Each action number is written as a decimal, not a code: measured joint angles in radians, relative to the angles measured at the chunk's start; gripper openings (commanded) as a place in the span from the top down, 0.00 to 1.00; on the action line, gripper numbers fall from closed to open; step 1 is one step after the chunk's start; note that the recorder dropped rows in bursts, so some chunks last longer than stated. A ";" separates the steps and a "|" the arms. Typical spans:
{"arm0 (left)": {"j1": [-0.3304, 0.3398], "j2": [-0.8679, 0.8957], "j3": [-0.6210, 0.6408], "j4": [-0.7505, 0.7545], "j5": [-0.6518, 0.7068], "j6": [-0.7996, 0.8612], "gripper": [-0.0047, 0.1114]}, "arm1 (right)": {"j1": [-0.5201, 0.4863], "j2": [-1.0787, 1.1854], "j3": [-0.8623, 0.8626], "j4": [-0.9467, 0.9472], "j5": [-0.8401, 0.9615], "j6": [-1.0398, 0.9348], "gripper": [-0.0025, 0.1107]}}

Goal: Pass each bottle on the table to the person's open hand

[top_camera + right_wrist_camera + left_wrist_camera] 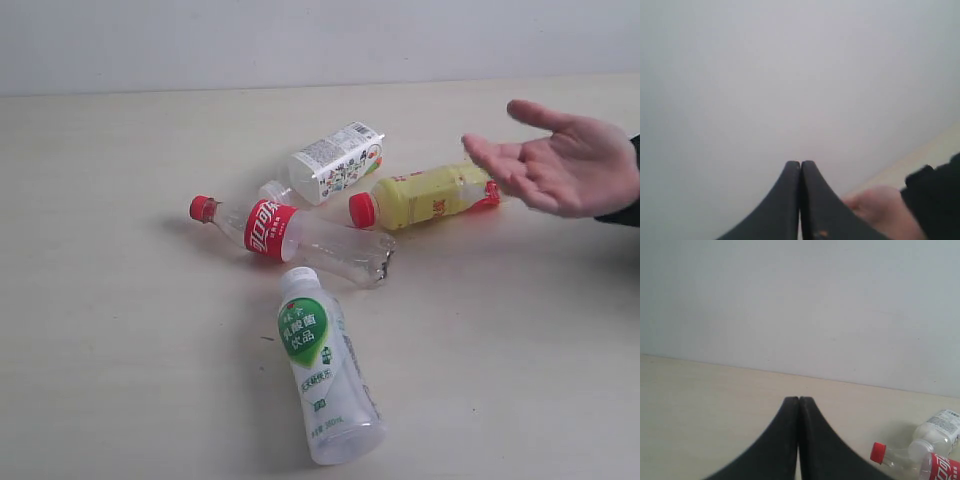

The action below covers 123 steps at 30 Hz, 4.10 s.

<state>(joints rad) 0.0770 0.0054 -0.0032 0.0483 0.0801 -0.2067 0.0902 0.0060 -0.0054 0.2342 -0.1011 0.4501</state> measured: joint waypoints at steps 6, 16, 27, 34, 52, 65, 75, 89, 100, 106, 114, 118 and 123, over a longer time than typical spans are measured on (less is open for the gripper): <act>0.000 0.000 0.000 0.000 0.000 0.000 0.94 | 0.000 0.005 -0.010 -0.007 -0.203 -0.025 0.98; 0.000 0.000 0.002 0.000 0.000 0.000 0.94 | 0.152 0.725 -0.791 -0.374 0.512 -0.265 0.92; 0.000 0.000 0.002 0.000 0.000 0.000 0.94 | 0.414 1.310 -1.071 -0.234 1.052 -0.510 0.68; 0.000 0.000 0.002 0.000 0.000 0.000 0.94 | 0.575 1.515 -1.097 -0.160 1.040 -0.520 0.34; 0.000 0.000 0.004 0.000 0.000 0.000 0.94 | 0.734 1.839 -1.099 -0.054 0.868 -0.526 0.23; 0.000 0.000 0.004 0.000 0.000 0.000 0.94 | 0.734 1.948 -1.099 -0.027 0.837 -0.526 0.40; 0.000 0.000 0.004 0.000 0.000 0.000 0.94 | 0.734 1.965 -1.101 -0.021 0.864 -0.522 0.97; 0.000 0.000 0.004 0.000 0.000 0.000 0.94 | 0.734 1.842 -1.104 0.014 0.947 -0.544 0.98; 0.000 0.000 0.004 0.000 0.000 0.000 0.94 | 0.651 1.504 -1.112 -0.268 0.989 -0.411 0.98; 0.000 0.000 0.004 0.000 0.000 0.000 0.94 | 0.404 1.438 -1.174 -0.369 1.077 -0.376 0.98; 0.000 0.000 0.004 0.000 0.000 0.000 0.94 | 0.199 1.528 -1.206 -0.318 1.120 -0.373 0.98; 0.000 0.000 0.004 0.000 0.000 0.000 0.94 | 0.180 1.594 -1.206 -0.280 1.118 -0.375 0.98; 0.000 0.000 0.004 0.000 0.000 0.000 0.94 | 0.180 1.699 -1.206 -0.260 1.103 -0.374 0.98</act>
<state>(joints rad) 0.0770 0.0054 0.0005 0.0483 0.0801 -0.2067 0.2704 1.7049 -1.2110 -0.0260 1.0022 0.0757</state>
